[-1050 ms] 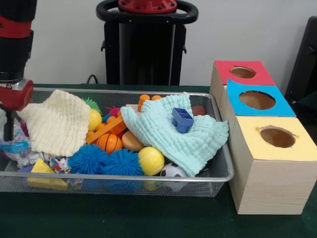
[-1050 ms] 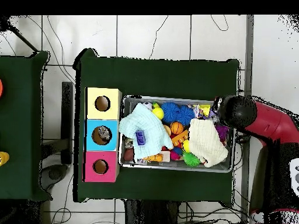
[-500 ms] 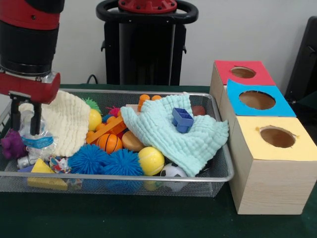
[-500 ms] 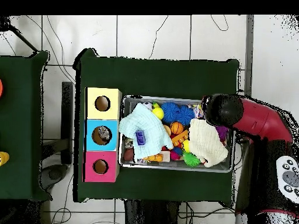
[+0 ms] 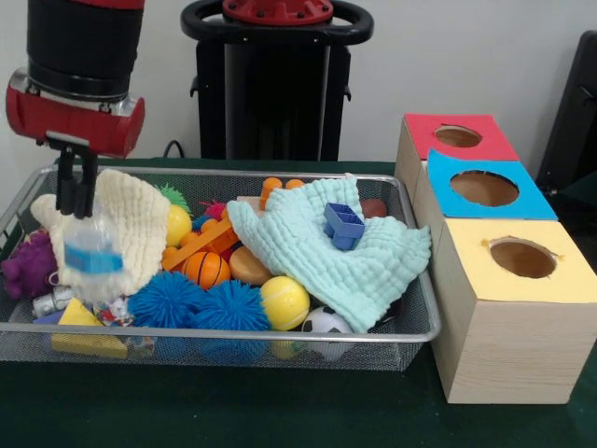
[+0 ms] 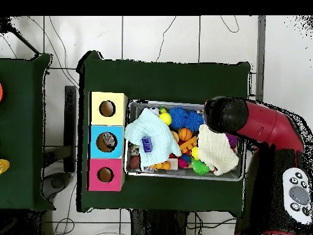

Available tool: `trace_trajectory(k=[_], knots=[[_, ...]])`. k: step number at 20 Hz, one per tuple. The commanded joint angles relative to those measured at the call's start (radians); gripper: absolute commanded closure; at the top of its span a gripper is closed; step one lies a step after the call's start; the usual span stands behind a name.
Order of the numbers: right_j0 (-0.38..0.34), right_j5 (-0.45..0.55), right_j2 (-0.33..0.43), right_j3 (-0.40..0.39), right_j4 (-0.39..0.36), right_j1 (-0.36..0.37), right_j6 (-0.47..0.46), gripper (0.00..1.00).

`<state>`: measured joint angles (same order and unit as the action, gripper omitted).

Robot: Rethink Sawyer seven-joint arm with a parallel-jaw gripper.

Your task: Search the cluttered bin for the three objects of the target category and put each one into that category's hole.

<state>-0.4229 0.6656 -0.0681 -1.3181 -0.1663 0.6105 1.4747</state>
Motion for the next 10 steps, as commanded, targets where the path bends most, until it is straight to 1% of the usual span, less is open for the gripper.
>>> trace_trajectory(k=[1,10], knots=[[0.037,0.150,-0.026,-0.112,0.058,0.046,0.224,1.00],[0.092,0.173,-0.074,-0.124,0.097,0.069,0.250,1.00]])
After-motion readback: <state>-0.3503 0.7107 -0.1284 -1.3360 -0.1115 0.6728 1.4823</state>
